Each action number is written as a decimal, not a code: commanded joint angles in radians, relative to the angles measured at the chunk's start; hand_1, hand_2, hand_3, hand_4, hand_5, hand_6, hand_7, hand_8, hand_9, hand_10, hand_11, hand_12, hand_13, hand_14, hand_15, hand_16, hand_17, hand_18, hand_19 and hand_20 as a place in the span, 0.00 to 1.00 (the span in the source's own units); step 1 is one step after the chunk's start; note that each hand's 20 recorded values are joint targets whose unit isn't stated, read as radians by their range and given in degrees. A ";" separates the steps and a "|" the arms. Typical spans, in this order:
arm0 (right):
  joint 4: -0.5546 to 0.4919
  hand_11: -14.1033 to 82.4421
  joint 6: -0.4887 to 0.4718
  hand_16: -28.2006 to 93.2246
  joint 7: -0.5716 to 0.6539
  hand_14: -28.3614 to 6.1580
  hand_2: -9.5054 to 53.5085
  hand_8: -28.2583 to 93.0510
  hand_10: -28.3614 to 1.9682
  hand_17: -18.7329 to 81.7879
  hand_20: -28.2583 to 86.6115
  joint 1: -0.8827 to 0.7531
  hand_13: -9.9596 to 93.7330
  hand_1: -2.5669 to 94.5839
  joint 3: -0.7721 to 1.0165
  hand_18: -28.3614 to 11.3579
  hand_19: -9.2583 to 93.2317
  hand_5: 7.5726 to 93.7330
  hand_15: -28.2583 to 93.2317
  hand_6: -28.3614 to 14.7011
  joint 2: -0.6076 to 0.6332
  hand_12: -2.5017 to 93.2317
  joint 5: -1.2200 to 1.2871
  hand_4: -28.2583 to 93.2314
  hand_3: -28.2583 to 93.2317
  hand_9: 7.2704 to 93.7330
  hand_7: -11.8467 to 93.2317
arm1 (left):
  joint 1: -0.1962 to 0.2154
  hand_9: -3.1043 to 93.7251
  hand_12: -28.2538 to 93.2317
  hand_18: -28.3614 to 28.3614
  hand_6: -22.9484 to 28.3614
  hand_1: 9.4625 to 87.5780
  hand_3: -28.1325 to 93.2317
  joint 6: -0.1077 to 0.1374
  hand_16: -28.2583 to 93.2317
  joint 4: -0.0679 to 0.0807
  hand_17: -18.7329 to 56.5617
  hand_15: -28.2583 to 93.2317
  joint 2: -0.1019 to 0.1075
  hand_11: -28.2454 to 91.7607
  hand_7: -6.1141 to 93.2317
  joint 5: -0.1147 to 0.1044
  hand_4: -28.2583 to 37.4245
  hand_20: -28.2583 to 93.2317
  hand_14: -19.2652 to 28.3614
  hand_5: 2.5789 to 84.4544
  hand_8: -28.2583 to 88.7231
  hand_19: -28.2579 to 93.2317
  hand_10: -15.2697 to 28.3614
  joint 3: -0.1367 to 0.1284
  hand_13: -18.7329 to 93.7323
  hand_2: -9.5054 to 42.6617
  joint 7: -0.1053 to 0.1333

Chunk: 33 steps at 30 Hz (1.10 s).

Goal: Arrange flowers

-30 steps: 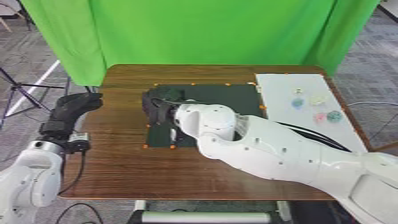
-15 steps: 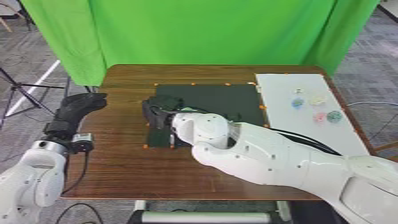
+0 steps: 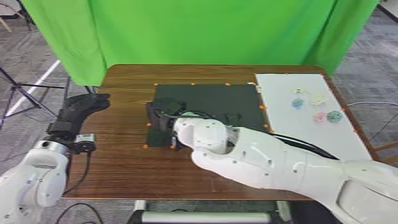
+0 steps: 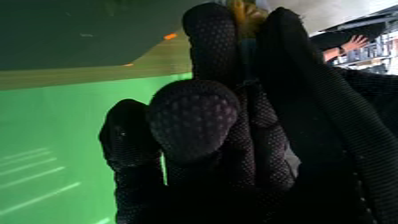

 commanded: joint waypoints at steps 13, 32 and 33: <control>-0.017 0.23 -0.049 0.53 0.018 0.79 0.08 0.28 0.60 0.67 0.70 0.017 0.97 0.62 -0.013 0.26 0.99 0.69 0.67 0.70 0.002 0.22 -0.011 0.10 0.66 0.78 0.32 | 0.000 0.53 0.33 0.71 0.57 0.27 0.75 -0.019 0.20 0.002 0.32 0.42 -0.009 0.45 0.24 0.010 0.10 0.35 0.79 0.58 0.18 0.35 0.69 -0.006 0.50 0.33 -0.004; -0.034 0.23 -0.120 0.51 0.046 0.79 0.00 0.15 0.49 0.67 0.71 0.059 0.95 0.49 -0.016 0.26 0.98 0.60 0.66 0.74 0.031 0.16 0.008 0.09 0.77 0.63 0.27 | 0.001 0.52 0.33 0.71 0.56 0.29 0.74 -0.035 0.21 0.001 0.32 0.42 -0.010 0.45 0.24 0.017 0.15 0.35 0.78 0.57 0.18 0.35 0.69 -0.016 0.50 0.22 0.001; -0.039 0.23 -0.122 0.51 0.054 0.78 0.00 0.15 0.46 0.67 0.71 0.058 0.95 0.48 -0.015 0.26 0.98 0.58 0.66 0.74 0.036 0.16 0.013 0.09 0.77 0.62 0.26 | 0.000 0.52 0.33 0.71 0.56 0.29 0.74 -0.036 0.21 0.002 0.32 0.42 -0.011 0.44 0.24 0.017 0.16 0.35 0.78 0.57 0.18 0.35 0.69 -0.015 0.50 0.22 0.000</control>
